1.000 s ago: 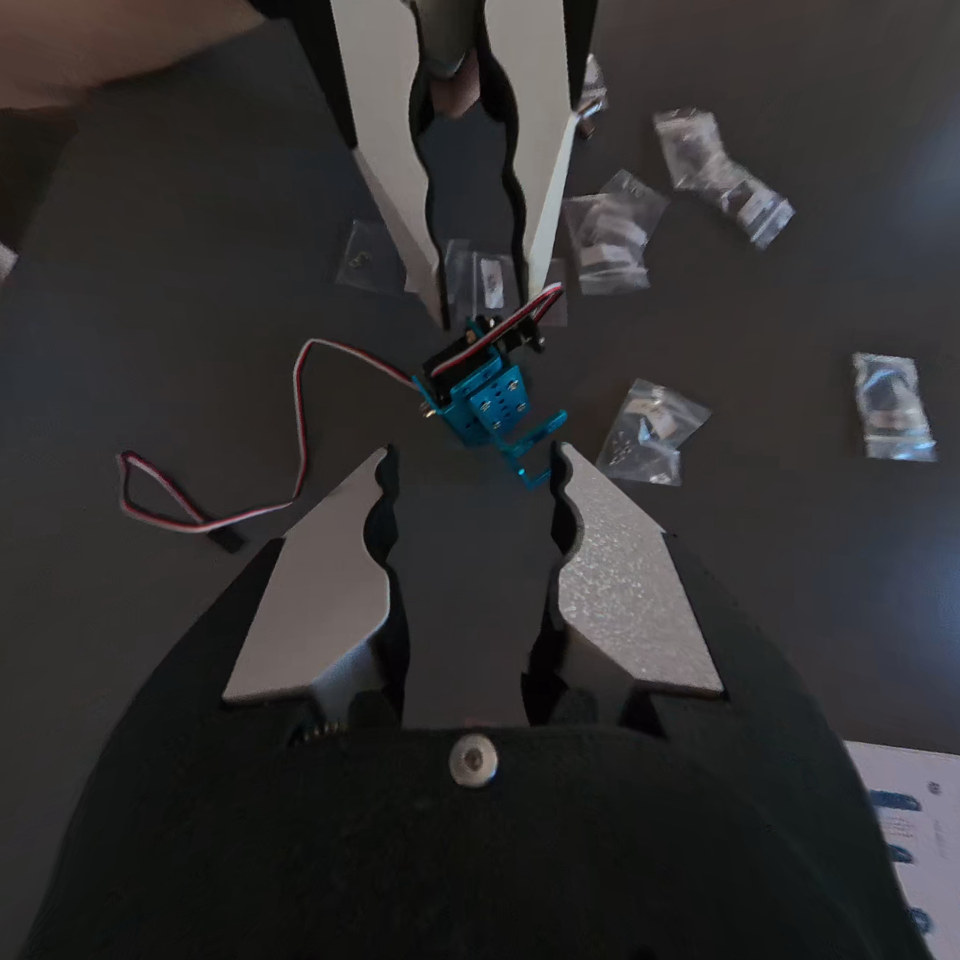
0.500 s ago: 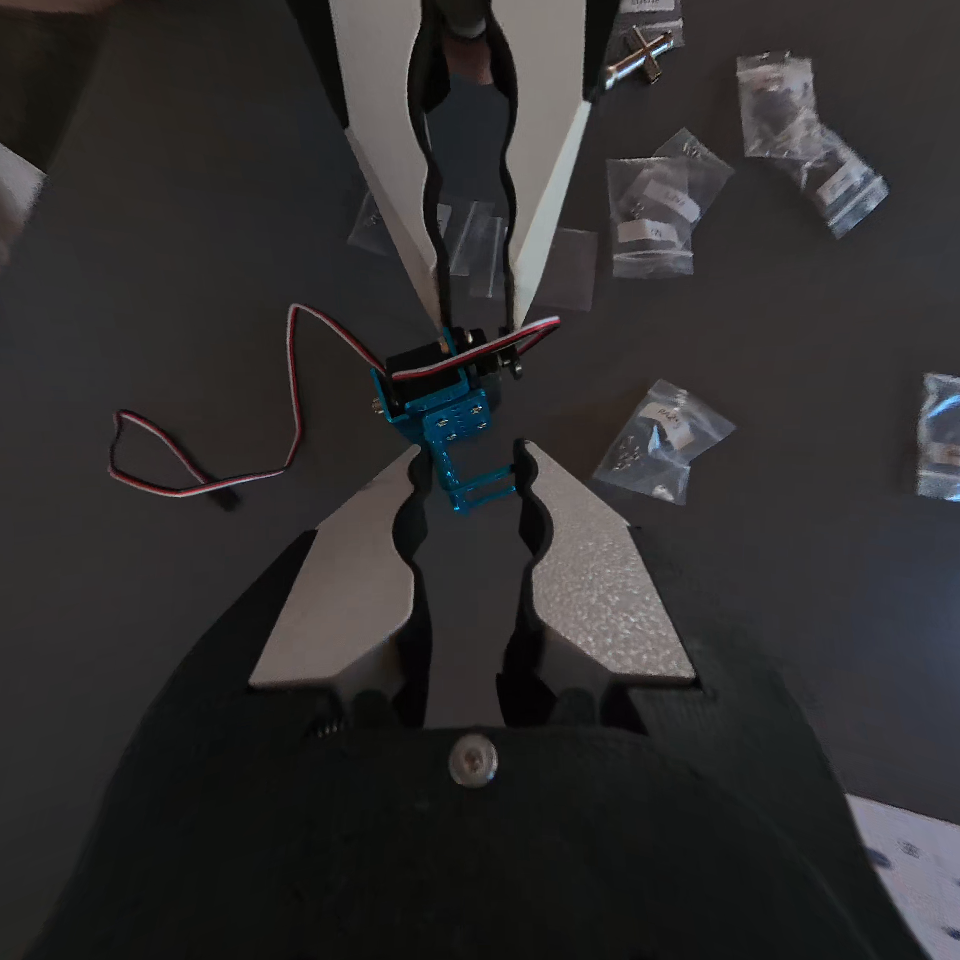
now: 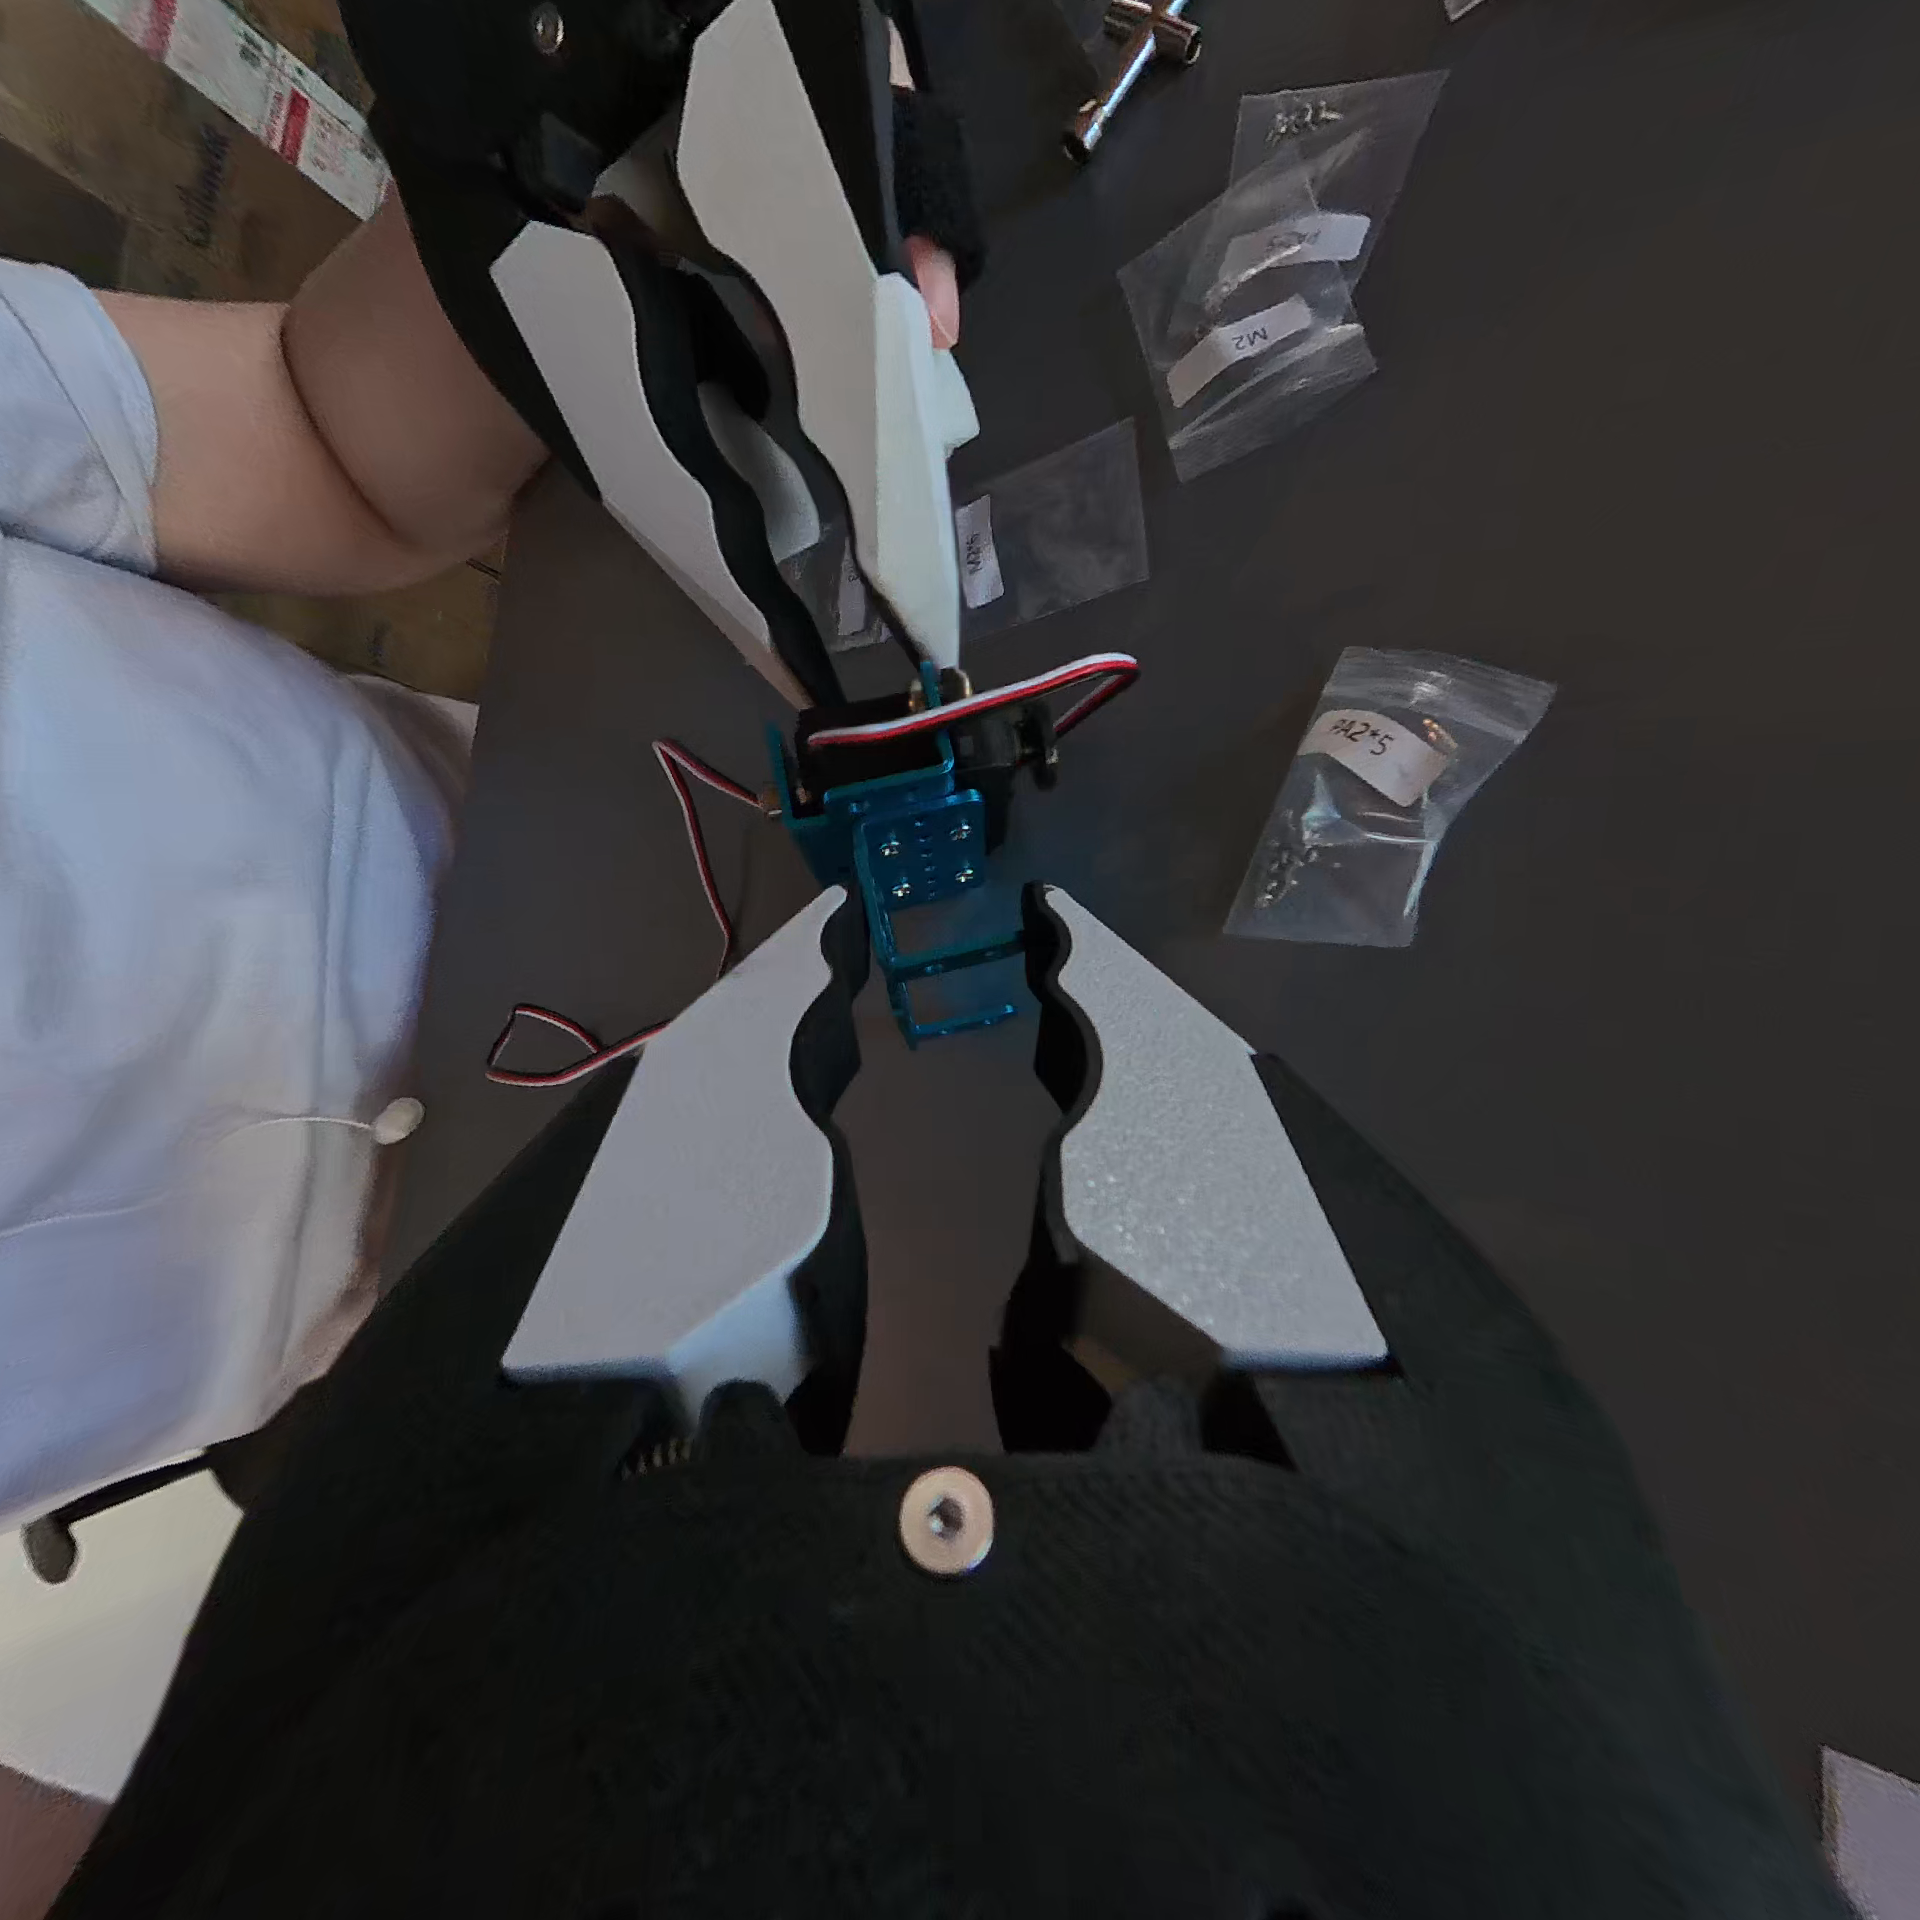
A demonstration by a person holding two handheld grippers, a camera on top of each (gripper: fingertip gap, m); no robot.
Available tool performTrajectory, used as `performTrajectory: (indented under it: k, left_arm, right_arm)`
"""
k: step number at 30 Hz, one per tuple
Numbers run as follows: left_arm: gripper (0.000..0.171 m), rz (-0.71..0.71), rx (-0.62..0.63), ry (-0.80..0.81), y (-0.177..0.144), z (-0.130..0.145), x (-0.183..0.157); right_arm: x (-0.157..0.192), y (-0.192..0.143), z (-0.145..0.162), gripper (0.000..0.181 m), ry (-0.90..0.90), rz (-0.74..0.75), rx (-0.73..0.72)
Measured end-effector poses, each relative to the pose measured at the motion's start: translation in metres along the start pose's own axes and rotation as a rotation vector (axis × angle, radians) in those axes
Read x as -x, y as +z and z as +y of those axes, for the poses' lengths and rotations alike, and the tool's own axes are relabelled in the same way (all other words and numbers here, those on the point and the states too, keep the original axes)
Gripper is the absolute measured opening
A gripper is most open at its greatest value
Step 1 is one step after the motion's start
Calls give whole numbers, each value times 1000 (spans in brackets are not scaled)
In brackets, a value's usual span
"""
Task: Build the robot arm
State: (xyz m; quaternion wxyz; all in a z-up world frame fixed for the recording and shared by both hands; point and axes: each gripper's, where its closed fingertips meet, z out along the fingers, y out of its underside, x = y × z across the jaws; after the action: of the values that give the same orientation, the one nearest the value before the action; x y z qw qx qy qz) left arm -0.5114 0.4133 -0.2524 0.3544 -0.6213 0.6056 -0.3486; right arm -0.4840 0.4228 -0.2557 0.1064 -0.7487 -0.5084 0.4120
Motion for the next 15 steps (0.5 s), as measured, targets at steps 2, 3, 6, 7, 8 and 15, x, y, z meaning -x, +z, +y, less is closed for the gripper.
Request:
performTrajectory:
  k: [2, 3, 6, 7, 8, 15]
  left_arm:
    - [16, 20, -11, -14, -1, -2, -2]
    - [16, 23, -13, -20, -1, -2, -2]
    - [17, 13, 2, -24, -3, 0, 1]
    - [18, 0, 8, -26, -5, 1, 3]
    - [18, -15, 8, -31, -8, 1, 6]
    - [17, -45, -31, -155, -25, -8, 11]
  right_arm:
    - [-1, 0, 0, 30, 29, -9, -1]
    - [-1, 0, 0, 30, 42, -10, -4]
    - [-2, -1, 0, 29, 64, 3, -18]
    - [-2, -1, 0, 29, 73, 18, -25]
    - [-2, -2, 1, 29, 85, 42, -36]
    - [15, -6, 17, 29, 121, 412, -153]
